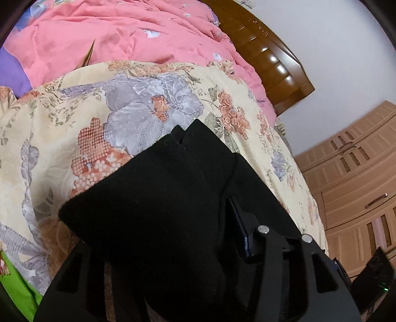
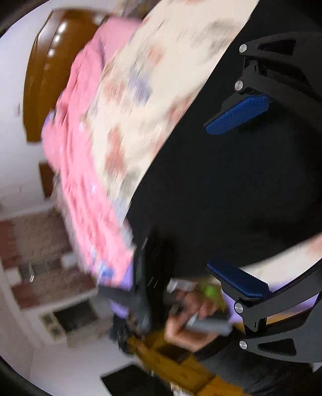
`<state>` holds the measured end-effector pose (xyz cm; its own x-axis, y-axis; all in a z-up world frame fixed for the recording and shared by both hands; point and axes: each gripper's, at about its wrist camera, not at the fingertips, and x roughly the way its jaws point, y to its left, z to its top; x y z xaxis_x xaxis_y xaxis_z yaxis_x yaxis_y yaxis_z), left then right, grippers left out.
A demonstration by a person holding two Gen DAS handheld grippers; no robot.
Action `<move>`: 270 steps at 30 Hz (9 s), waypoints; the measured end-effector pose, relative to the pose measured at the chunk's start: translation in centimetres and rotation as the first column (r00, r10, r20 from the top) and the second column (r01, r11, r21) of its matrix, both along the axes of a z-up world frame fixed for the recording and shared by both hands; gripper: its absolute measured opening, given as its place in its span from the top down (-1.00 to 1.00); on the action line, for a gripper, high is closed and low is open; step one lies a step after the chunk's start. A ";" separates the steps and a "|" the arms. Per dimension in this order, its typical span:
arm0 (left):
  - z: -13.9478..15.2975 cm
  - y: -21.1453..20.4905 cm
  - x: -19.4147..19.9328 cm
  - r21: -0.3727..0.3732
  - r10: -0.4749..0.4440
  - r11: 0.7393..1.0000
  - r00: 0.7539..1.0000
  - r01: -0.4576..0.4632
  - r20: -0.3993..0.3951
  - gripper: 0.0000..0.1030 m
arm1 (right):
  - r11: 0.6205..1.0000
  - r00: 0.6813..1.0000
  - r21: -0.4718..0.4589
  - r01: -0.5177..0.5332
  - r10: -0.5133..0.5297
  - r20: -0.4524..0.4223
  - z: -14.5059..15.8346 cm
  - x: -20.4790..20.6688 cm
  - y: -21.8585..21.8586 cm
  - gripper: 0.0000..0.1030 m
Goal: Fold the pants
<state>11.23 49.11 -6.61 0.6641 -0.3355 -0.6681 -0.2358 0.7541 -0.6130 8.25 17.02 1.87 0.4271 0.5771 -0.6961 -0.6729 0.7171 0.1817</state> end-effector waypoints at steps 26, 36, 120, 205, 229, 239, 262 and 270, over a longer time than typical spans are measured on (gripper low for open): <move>16.5 -12.7 -5.3 0.410 -0.130 0.912 0.949 0.001 0.287 0.55 | 0.950 0.994 -0.293 -0.106 0.106 -0.018 -5.2 -2.2 0.2 -0.91; 16.3 -26.3 -6.7 0.570 -0.287 0.818 0.917 0.084 0.277 0.70 | 0.968 0.966 0.075 0.239 -0.229 -0.120 -1.7 -0.6 -15.9 -0.91; 1.8 -25.3 -13.1 0.714 -0.219 0.686 0.976 0.140 0.019 -0.97 | 0.819 0.844 0.279 0.502 -0.393 -0.366 -5.7 -6.3 -25.5 0.58; 5.5 -49.2 -6.1 0.835 -0.658 0.357 0.747 0.418 -0.093 -0.97 | 0.699 0.730 -0.258 0.667 -0.682 0.042 -4.1 -12.4 -35.9 -0.71; 1.9 -60.9 -7.2 0.831 -0.776 0.231 0.611 0.506 -0.157 -0.97 | 0.398 0.433 0.177 0.900 -0.859 -0.274 -5.4 -27.6 -48.1 -0.76; 1.7 -60.0 -5.8 0.742 -0.773 0.312 0.612 0.594 -0.165 -0.97 | 0.333 0.453 0.341 0.879 -0.804 -0.384 -7.2 -25.1 -50.1 -0.68; 2.2 -59.6 -5.5 0.701 -0.779 0.338 0.605 0.628 -0.166 -0.97 | 0.554 0.526 0.138 0.821 -0.828 0.193 0.6 -23.7 -41.0 0.34; 9.2 -62.0 -4.3 0.290 -0.917 0.381 0.400 0.878 -0.008 -0.97 | 0.659 0.618 -0.031 0.752 -0.688 0.381 1.2 -21.3 -34.7 0.35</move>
